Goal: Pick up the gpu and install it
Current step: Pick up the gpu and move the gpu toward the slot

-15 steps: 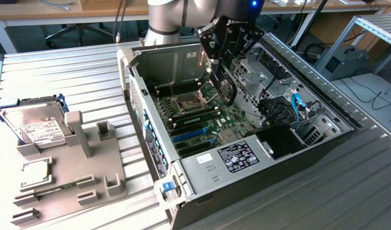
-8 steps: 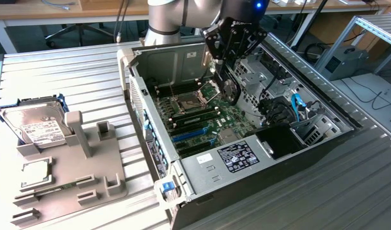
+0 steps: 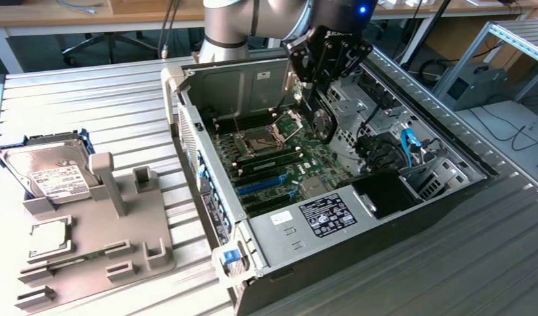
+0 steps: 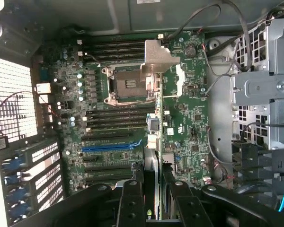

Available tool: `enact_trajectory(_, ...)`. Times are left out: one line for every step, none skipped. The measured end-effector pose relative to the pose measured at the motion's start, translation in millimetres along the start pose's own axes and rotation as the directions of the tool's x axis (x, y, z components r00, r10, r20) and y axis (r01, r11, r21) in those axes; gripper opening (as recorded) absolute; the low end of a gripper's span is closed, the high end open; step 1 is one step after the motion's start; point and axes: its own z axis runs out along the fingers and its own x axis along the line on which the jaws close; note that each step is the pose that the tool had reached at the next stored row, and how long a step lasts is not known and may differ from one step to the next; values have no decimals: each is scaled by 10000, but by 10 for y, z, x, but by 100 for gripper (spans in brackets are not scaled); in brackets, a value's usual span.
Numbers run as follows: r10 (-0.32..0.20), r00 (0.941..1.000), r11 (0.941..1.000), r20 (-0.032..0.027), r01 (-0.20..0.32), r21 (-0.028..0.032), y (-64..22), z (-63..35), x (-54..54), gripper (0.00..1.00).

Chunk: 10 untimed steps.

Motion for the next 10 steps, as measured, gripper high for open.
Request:
enact_trajectory(0,10000,10000,0,0,2,2,8,-13,26)
enact_trajectory(0,10000,10000,0,0,5,3,14,-20,26)
enact_trajectory(0,10000,10000,0,0,7,3,21,-26,26)
enact_trajectory(0,10000,10000,0,0,6,3,27,-30,26)
enact_trajectory(0,10000,10000,1,0,6,4,33,-36,26)
enact_trajectory(0,10000,10000,1,0,8,4,39,-44,26)
enact_trajectory(0,10000,10000,1,0,9,5,44,-52,26)
enact_trajectory(0,10000,10000,1,0,9,5,50,-59,26)
enact_trajectory(0,10000,10000,1,0,10,6,55,-66,26)
enact_trajectory(-1,10000,10000,1,1,11,7,61,-75,26)
